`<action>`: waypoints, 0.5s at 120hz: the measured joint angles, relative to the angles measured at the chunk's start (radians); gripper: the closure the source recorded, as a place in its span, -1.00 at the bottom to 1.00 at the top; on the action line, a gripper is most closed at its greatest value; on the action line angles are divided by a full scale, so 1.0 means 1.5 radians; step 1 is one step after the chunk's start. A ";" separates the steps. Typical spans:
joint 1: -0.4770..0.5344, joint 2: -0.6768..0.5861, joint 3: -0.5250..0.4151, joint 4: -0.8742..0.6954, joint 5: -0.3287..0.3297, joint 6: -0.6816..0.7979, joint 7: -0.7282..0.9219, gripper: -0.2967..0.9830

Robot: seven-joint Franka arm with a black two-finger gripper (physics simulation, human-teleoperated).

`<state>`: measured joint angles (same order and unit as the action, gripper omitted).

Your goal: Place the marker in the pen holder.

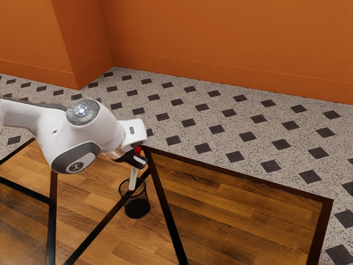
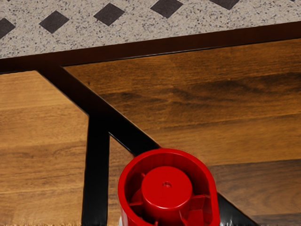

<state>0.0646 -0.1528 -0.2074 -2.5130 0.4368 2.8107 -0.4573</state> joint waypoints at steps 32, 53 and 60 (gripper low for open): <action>-0.003 -0.012 0.017 0.025 -0.005 -0.005 -0.022 -0.14; -0.013 0.069 0.053 0.530 -0.137 -0.343 0.007 -0.36; -0.013 0.091 0.070 0.641 -0.161 -0.463 0.027 -0.40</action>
<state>0.0445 -0.0162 -0.1027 -1.5509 0.1946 2.1163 -0.4168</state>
